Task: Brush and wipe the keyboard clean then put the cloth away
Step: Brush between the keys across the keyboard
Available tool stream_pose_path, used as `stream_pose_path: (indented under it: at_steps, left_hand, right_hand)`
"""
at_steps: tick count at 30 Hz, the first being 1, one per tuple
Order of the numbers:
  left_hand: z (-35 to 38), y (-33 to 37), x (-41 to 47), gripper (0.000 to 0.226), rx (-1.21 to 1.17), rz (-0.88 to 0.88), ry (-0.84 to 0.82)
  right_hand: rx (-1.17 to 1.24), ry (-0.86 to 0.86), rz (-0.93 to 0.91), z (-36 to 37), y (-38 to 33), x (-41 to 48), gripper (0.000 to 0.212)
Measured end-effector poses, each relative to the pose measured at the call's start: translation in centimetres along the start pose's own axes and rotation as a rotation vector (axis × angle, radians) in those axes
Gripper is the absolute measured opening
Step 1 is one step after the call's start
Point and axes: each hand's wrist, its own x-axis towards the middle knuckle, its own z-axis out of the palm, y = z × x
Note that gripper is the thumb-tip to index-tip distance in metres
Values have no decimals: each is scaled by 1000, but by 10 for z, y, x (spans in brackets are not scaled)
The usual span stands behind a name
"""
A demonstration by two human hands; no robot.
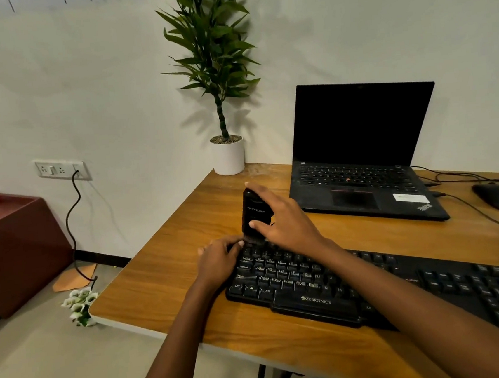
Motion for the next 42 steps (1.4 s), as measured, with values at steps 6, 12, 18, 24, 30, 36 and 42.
stream_pose_path:
  at_steps: [6,12,18,24,30,36,42]
  left_hand:
    - [0,1,-1,24,26,8,8]
    - [1,1,0,24,47,0,21]
    - [-1,1,0,24,21,8,19]
    - [-1,2,0,26,2,4,-5]
    - [-2,2,-1,25,-37,9,-6]
    - [-5,9,-5,27,12,-7,5]
    - [-6,11,-5,27,20,-7,11]
  right_hand:
    - [-95,-130,36,-12,1,12,75]
    - [-140,-92,18,-3,-2,-1,72]
    - [-64,-35,14,-5,-2,-5,72]
    - [121,-43,80,-13,13,-8,71]
    - [137,-101,41,-21,13,-7,72]
    - [105,-143,18,-26,14,-9,73]
    - [72,-152,6,-31,16,-13,73]
